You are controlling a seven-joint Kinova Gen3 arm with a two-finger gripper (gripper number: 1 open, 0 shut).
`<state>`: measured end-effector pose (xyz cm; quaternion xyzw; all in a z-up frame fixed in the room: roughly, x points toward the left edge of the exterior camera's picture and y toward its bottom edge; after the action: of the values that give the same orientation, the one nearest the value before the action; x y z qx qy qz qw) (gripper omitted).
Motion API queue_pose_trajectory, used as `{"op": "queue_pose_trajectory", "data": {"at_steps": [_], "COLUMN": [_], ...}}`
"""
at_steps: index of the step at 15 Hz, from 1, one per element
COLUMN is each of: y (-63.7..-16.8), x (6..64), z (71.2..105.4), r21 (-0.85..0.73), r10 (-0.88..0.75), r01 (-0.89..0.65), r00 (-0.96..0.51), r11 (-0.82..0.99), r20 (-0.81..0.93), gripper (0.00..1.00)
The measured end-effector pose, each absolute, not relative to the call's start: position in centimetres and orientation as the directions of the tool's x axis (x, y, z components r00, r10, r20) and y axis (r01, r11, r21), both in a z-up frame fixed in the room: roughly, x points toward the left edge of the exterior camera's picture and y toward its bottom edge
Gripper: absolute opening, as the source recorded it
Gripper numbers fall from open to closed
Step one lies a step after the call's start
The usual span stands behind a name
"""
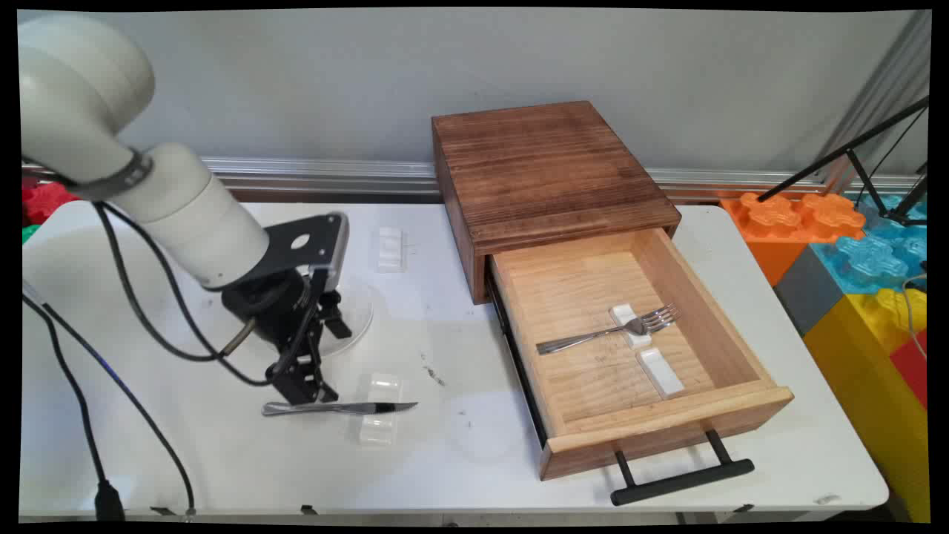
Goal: Pick up the knife from the right of the white plate
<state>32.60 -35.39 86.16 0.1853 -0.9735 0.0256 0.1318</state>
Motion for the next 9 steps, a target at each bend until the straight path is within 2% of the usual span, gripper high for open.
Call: {"op": "queue_pose_trajectory", "data": {"at_steps": [9], "y": [-33.4], "x": [33.5], "z": [81.2], "r21": [-0.033], "r10": [-0.33], "r01": [-0.347], "r00": [-0.915], "r11": [0.937], "r20": [0.23], "gripper": [1.0]}}
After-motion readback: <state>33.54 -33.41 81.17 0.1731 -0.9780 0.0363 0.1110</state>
